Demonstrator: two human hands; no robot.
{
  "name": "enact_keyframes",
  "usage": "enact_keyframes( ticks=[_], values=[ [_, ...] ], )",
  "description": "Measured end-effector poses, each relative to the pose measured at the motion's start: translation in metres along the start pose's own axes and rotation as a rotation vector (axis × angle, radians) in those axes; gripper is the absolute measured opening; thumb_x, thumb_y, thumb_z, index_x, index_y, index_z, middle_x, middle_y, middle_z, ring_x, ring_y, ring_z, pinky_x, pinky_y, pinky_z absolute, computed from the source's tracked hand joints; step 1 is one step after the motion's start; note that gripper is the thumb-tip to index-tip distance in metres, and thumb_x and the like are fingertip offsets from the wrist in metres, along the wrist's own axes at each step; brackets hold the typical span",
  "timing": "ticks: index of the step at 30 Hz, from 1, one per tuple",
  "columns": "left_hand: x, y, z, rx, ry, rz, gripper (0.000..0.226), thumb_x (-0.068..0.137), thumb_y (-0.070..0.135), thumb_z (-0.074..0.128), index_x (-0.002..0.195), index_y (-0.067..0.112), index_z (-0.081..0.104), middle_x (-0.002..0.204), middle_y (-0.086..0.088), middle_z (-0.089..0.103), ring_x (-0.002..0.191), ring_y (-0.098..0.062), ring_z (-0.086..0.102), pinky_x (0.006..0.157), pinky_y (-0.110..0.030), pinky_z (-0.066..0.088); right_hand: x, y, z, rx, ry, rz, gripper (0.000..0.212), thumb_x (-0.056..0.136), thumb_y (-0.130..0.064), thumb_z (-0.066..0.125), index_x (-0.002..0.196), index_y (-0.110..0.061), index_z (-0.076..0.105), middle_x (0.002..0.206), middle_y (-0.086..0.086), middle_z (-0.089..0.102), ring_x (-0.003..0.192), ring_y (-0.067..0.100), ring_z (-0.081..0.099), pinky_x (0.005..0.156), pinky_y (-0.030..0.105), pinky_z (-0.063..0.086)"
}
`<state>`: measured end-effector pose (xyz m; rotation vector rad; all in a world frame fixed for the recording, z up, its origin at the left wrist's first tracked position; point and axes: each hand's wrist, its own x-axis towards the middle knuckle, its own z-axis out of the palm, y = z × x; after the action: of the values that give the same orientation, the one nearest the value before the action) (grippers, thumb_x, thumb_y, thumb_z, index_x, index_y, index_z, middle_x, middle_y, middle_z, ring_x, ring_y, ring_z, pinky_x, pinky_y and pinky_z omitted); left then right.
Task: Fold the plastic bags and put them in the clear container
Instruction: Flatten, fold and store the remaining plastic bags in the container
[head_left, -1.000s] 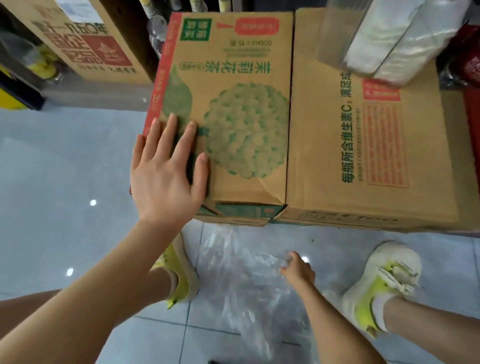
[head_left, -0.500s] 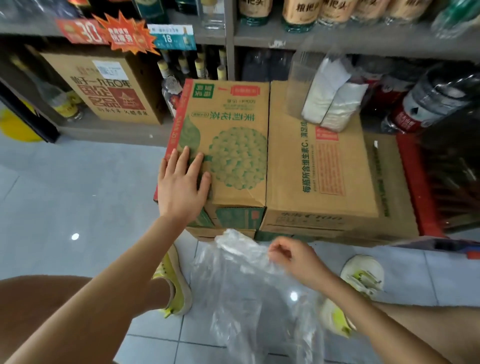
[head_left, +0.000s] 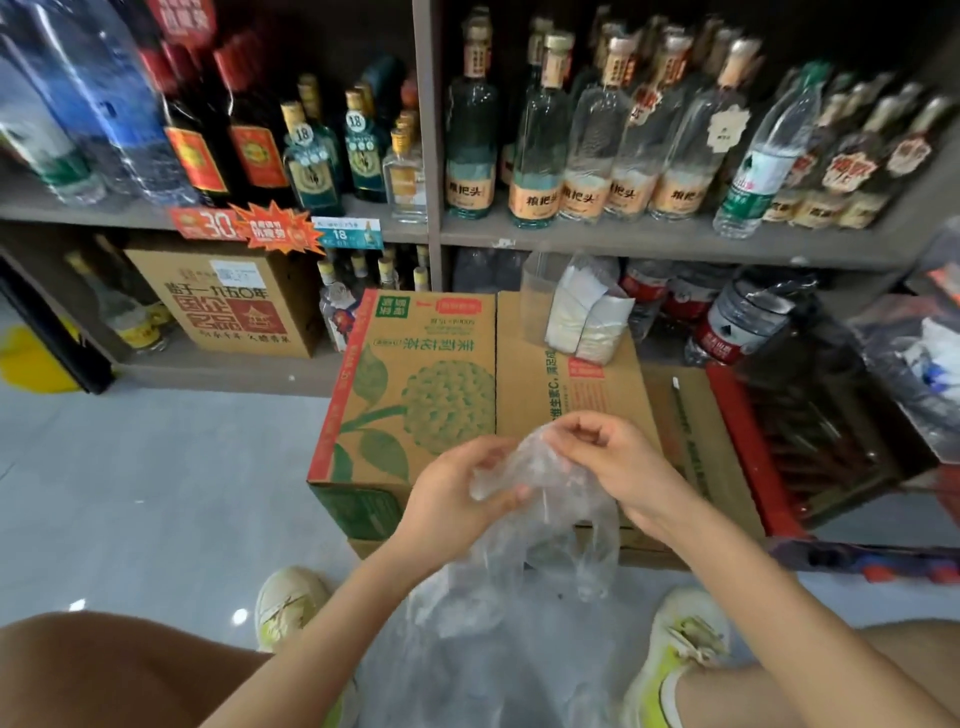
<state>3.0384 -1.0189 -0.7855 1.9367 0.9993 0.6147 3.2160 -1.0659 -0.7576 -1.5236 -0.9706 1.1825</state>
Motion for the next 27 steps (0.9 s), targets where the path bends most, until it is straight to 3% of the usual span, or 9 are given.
enact_keyframes(
  ticks=[3, 6, 8, 11, 14, 16, 20, 24, 27],
  values=[
    [0.006, 0.003, -0.007, -0.11, 0.013, -0.046, 0.019, 0.081, 0.024, 0.076, 0.097, 0.013, 0.073, 0.089, 0.002, 0.072, 0.084, -0.015, 0.064, 0.081, -0.032, 0.051, -0.001, -0.006, -0.011, -0.141, 0.034, -0.019, 0.006, 0.083, -0.023, 0.068, 0.083, -0.026, 0.073, 0.081, -0.005, 0.073, 0.079, 0.011, 0.065, 0.075, 0.026, 0.051],
    [0.009, 0.007, -0.021, -0.189, -0.027, -0.063, 0.008, 0.079, 0.022, 0.077, 0.086, 0.019, 0.074, 0.082, -0.002, 0.072, 0.076, -0.014, 0.065, 0.072, -0.025, 0.05, -0.006, -0.011, -0.031, -0.329, -0.001, -0.049, 0.015, 0.085, -0.016, 0.069, 0.085, -0.031, 0.073, 0.087, -0.016, 0.073, 0.087, 0.0, 0.065, 0.08, 0.019, 0.048],
    [0.01, 0.012, -0.025, -0.209, -0.068, -0.06, 0.007, 0.079, 0.022, 0.077, 0.082, 0.018, 0.073, 0.082, -0.006, 0.071, 0.075, -0.019, 0.064, 0.071, -0.025, 0.05, -0.009, -0.011, -0.04, -0.409, 0.003, -0.062, 0.023, 0.086, -0.013, 0.067, 0.089, -0.035, 0.072, 0.092, -0.017, 0.072, 0.093, 0.0, 0.064, 0.088, 0.023, 0.048],
    [0.013, 0.015, -0.024, -0.217, -0.028, -0.038, 0.01, 0.082, 0.025, 0.074, 0.08, 0.016, 0.069, 0.077, -0.006, 0.068, 0.07, -0.02, 0.059, 0.069, -0.025, 0.048, -0.012, -0.015, -0.04, -0.423, 0.047, -0.095, 0.029, 0.09, -0.025, 0.061, 0.114, -0.041, 0.059, 0.115, -0.016, 0.063, 0.11, 0.005, 0.057, 0.098, 0.027, 0.046],
    [0.014, 0.021, -0.024, -0.317, 0.061, -0.03, 0.01, 0.085, 0.026, 0.069, 0.079, 0.019, 0.067, 0.07, 0.002, 0.061, 0.065, -0.007, 0.053, 0.065, -0.018, 0.043, -0.017, -0.017, -0.028, -0.362, -0.071, -0.01, 0.071, 0.079, -0.04, 0.068, 0.142, -0.04, 0.035, 0.13, -0.015, 0.048, 0.121, 0.005, 0.047, 0.102, 0.028, 0.043],
    [0.013, 0.024, -0.029, -0.343, 0.112, -0.022, 0.01, 0.086, 0.025, 0.066, 0.08, 0.018, 0.067, 0.067, 0.006, 0.059, 0.062, -0.003, 0.05, 0.063, -0.015, 0.042, -0.016, -0.014, -0.021, -0.379, -0.056, -0.047, 0.072, 0.078, -0.02, 0.076, 0.139, -0.035, 0.041, 0.125, -0.014, 0.054, 0.114, 0.005, 0.054, 0.089, 0.017, 0.047],
    [0.013, 0.008, -0.05, -0.371, 0.177, -0.087, 0.011, 0.081, 0.013, 0.074, 0.087, 0.022, 0.071, 0.074, 0.001, 0.058, 0.07, -0.008, 0.054, 0.07, -0.02, 0.046, -0.015, -0.013, -0.031, -0.321, 0.071, -0.12, 0.056, 0.075, 0.001, 0.074, 0.113, -0.038, 0.058, 0.1, 0.003, 0.068, 0.092, 0.015, 0.064, 0.074, 0.021, 0.053],
    [0.012, -0.007, -0.071, -0.444, 0.139, -0.14, 0.031, 0.073, -0.006, 0.075, 0.093, 0.017, 0.071, 0.07, 0.004, 0.048, 0.069, -0.011, 0.047, 0.07, -0.017, 0.045, -0.015, -0.021, -0.045, -0.196, -0.004, -0.1, 0.051, 0.074, 0.013, 0.069, 0.104, -0.028, 0.067, 0.098, 0.006, 0.07, 0.086, 0.012, 0.064, 0.071, 0.019, 0.052],
    [0.013, -0.008, -0.079, -0.427, 0.078, -0.138, 0.034, 0.07, -0.007, 0.077, 0.094, 0.016, 0.072, 0.07, 0.006, 0.053, 0.073, -0.012, 0.052, 0.079, -0.026, 0.047, -0.011, -0.029, -0.047, -0.1, -0.022, -0.088, 0.049, 0.075, 0.019, 0.063, 0.103, -0.021, 0.069, 0.102, 0.007, 0.071, 0.091, 0.012, 0.066, 0.072, 0.02, 0.054]
  ],
)
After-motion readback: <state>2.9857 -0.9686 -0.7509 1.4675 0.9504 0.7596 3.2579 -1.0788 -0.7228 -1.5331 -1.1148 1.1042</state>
